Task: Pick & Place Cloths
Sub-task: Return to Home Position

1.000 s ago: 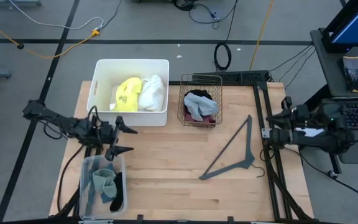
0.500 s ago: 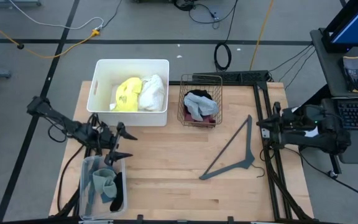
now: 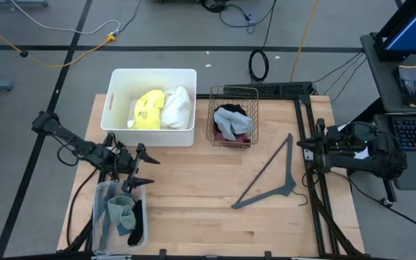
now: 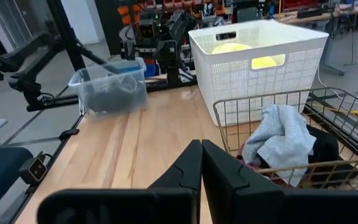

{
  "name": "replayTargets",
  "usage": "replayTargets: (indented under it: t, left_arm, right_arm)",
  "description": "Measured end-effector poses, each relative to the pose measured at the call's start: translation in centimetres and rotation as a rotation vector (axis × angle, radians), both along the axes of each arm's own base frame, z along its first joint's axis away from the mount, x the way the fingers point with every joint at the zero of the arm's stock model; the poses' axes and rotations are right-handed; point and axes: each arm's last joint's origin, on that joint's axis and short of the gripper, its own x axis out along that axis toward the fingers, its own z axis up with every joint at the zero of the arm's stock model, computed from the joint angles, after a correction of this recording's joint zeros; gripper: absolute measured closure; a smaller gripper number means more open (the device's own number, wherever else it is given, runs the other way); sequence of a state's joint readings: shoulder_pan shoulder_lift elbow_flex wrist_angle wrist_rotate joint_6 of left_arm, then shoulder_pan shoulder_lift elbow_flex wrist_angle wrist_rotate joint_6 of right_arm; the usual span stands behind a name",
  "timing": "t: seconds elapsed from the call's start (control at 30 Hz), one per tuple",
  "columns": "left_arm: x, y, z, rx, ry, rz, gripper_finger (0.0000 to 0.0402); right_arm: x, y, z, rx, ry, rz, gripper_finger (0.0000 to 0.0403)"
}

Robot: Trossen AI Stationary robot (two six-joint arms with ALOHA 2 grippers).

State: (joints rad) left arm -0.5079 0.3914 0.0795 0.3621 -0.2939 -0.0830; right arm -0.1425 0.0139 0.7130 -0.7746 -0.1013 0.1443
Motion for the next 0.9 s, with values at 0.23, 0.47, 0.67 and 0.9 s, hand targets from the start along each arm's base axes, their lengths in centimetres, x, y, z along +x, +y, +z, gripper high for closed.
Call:
replayTargets:
  t: [0.23,0.47,0.67,0.9]
  left_arm:
    - [0.0,0.0,0.0,0.001,0.002,0.001,0.0062]
    - [0.0,0.0,0.0,0.001,0.002,0.001,0.0062]
    - [0.0,0.0,0.0,0.001,0.002,0.001,0.0062]
    - [0.0,0.0,0.0,0.002,0.002,0.002,0.0062]
  right_arm:
    - [0.6,-0.1,0.1,0.027,-0.066,-0.004,0.0398]
    - [4.8,-0.2,-2.5,0.073,-0.277,0.159,0.0399]
    - [7.1,0.0,-7.6,0.114,-0.210,0.352,0.0399]
    - [8.0,-0.1,-11.0,0.104,-0.140,0.365,0.0399]
